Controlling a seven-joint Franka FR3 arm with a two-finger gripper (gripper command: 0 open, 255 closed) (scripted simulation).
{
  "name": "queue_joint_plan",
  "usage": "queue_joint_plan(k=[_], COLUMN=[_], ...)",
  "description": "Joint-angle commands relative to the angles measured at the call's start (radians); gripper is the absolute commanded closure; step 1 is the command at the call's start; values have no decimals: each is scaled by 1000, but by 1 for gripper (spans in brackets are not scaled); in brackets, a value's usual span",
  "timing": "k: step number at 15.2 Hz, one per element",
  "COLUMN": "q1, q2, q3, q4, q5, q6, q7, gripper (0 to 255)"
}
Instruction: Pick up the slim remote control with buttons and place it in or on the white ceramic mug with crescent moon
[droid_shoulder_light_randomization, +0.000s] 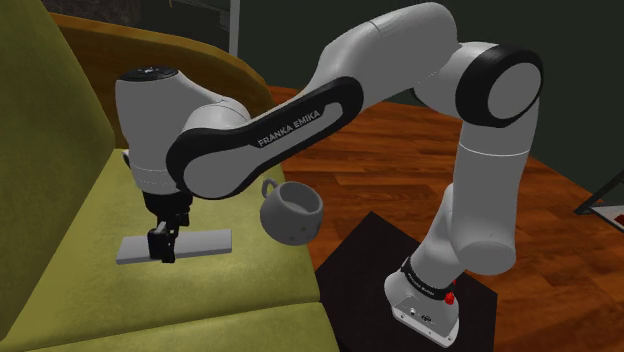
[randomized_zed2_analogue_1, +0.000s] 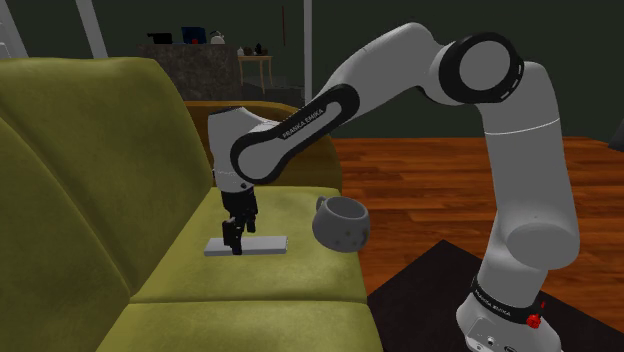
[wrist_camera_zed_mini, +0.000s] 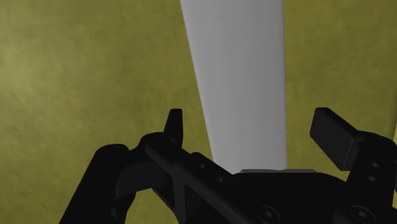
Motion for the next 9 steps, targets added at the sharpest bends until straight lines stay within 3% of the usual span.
queue_joint_plan(k=[1, 9], q1=[3, 4], q2=[14, 18], q3=[-3, -4], q4=[-6, -9], q5=[-7, -9], q6=[20, 26], q7=[4, 5], gripper=[0, 0])
